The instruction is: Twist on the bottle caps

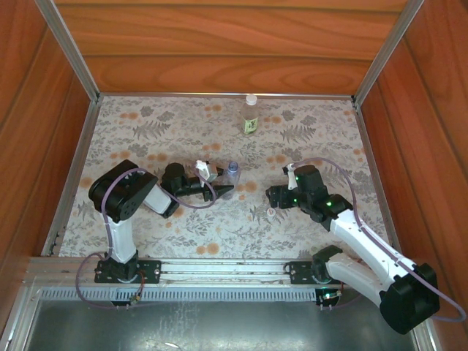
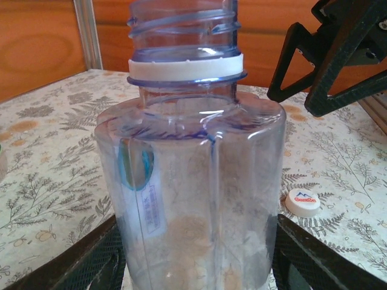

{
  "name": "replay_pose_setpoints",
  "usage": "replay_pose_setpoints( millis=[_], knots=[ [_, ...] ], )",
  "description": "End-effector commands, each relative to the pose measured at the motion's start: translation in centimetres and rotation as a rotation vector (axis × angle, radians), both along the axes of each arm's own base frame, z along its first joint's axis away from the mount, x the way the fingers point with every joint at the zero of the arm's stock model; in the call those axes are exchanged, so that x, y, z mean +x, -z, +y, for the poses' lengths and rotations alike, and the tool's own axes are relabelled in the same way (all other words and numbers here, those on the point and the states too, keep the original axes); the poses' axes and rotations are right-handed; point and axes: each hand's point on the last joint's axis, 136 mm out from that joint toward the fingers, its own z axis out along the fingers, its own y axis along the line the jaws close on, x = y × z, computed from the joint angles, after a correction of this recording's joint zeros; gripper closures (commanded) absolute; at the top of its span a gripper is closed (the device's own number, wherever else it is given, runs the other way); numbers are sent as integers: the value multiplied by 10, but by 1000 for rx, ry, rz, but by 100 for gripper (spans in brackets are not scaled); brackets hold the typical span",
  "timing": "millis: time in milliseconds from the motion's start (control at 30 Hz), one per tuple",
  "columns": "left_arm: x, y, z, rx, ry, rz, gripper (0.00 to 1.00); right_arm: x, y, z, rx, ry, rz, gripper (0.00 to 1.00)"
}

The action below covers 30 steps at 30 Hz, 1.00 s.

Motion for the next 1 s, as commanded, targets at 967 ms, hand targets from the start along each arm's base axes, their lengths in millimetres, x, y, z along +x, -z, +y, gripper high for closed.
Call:
replay_pose_setpoints(
  millis=[967],
  knots=[
    [-1,-7,-6,-30,58,-21,32,75,-15,103,63,-160,-57,12]
  ],
)
